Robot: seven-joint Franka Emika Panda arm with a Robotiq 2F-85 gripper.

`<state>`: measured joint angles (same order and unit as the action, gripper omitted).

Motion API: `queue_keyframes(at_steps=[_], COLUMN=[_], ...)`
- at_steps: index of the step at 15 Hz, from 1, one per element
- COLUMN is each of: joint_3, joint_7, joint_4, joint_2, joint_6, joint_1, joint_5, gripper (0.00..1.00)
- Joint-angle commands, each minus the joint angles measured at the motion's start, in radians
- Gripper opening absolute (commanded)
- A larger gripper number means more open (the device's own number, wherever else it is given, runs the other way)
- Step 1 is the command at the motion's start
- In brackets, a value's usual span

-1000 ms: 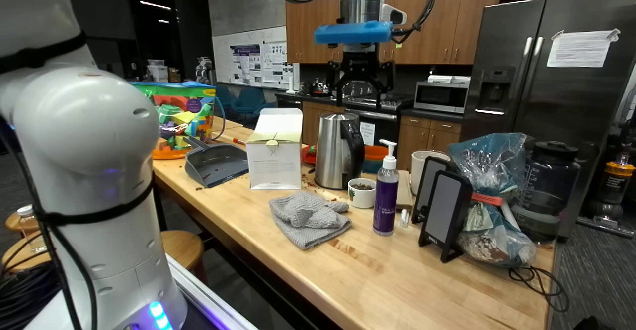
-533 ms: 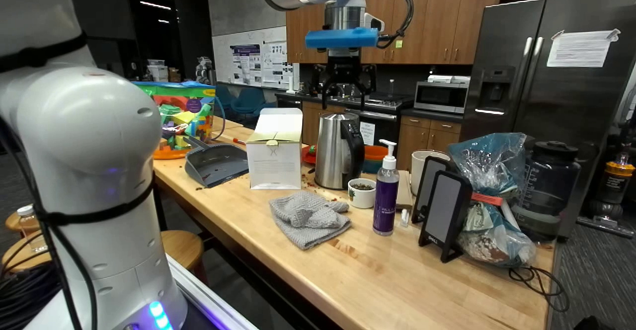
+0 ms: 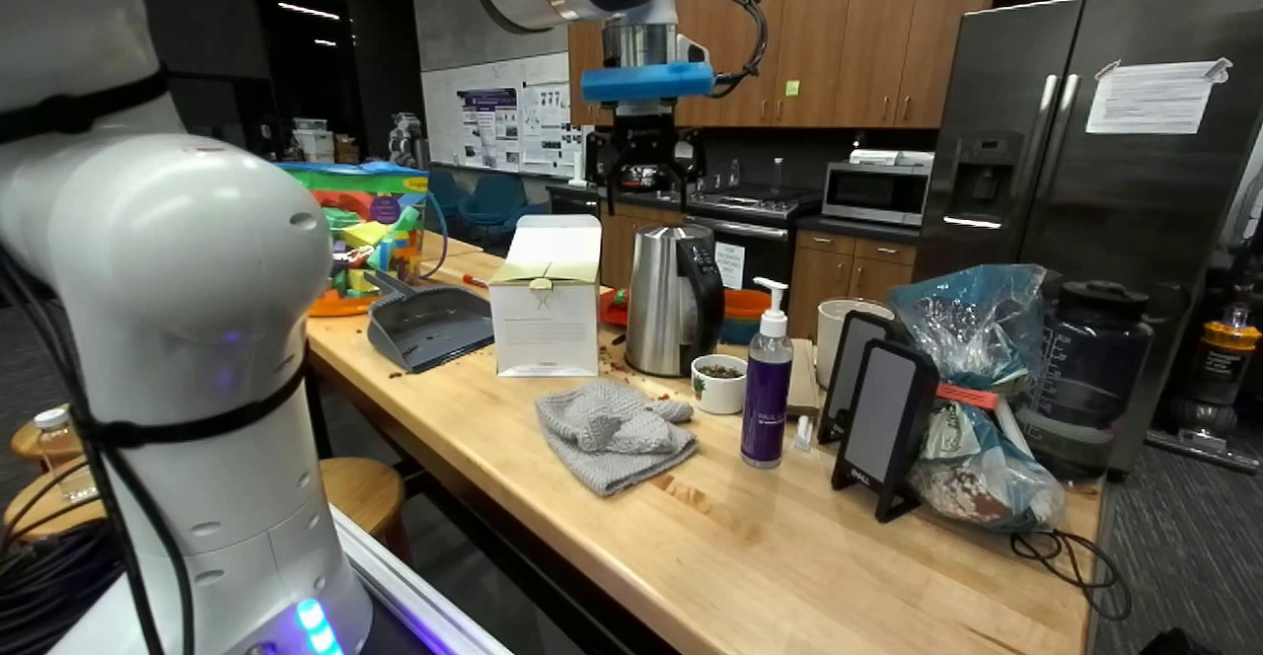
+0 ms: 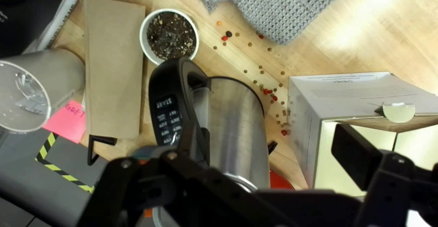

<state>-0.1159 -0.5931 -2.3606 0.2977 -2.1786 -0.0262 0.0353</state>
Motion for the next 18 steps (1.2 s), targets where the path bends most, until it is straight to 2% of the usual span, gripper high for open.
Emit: queue_keyframes(at_steps=[1, 4, 12, 14, 18], joint_3=[0.010, 0.013, 0.028, 0.033, 0.023], joint_7=[-0.059, -0.117, -0.244, -0.312, -0.501], joint_4=[-0.031, -0.043, -0.015, 0.000, 0.030], joint_2=[0.006, -0.005, -0.015, -0.029, -0.063], joint_6=[-0.072, -0.121, -0.100, -0.094, -0.072], joint_1=[-0.021, -0.047, -0.096, -0.108, -0.140], joint_5=[0.003, -0.024, -0.110, -0.098, -0.191], gripper=[1.00, 1.00, 1.00, 1.00, 1.00])
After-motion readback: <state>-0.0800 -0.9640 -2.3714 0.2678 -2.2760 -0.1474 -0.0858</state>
